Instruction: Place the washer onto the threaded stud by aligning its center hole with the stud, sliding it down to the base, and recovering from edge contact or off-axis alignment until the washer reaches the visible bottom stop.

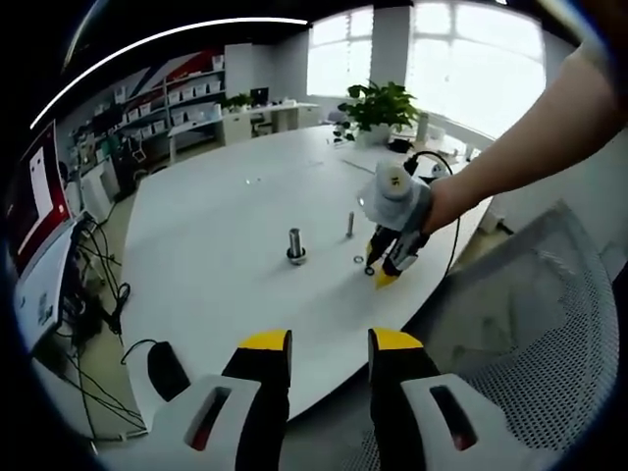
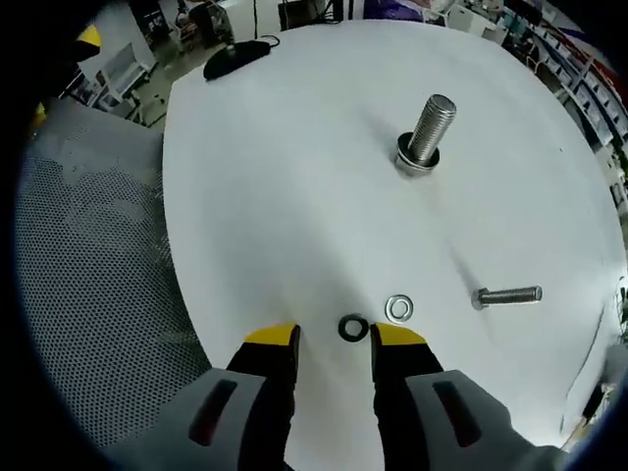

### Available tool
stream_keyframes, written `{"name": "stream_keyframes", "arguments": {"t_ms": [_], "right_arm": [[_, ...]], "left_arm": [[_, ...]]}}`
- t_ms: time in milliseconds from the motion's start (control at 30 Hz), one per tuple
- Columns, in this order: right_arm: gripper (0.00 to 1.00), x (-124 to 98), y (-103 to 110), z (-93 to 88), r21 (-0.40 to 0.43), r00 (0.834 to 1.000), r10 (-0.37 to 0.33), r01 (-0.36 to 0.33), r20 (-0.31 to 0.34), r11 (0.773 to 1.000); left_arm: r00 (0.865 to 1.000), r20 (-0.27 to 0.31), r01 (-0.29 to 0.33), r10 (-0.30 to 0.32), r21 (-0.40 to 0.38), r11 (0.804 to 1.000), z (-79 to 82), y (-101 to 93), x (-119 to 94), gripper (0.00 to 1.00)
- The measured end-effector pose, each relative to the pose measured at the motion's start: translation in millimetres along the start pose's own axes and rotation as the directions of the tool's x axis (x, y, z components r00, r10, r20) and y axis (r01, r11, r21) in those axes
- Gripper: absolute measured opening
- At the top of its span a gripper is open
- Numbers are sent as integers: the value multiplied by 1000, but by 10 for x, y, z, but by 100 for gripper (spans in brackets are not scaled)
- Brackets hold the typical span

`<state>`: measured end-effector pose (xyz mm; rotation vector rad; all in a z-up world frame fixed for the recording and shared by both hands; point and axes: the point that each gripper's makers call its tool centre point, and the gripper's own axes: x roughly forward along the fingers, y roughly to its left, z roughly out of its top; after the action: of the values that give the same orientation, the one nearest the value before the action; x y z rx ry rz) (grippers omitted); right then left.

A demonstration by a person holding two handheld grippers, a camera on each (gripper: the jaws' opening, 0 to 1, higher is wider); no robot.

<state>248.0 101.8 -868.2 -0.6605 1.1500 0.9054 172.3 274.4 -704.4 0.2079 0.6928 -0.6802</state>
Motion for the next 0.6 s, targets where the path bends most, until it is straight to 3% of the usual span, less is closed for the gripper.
{"name": "stream_keyframes", "arguments": {"t_ms": [167,600], "right_arm": [[27,10,-25,31,9,1000,-7,7,7,1000],[15,24,-98,28,-146,987,2,-27,-163,989]], "left_arm": [[1000,-2,2,-2,-5,1000,-5,4,3,29],[1000,12,0,0,-10,1000,20,15,-7,29]]}}
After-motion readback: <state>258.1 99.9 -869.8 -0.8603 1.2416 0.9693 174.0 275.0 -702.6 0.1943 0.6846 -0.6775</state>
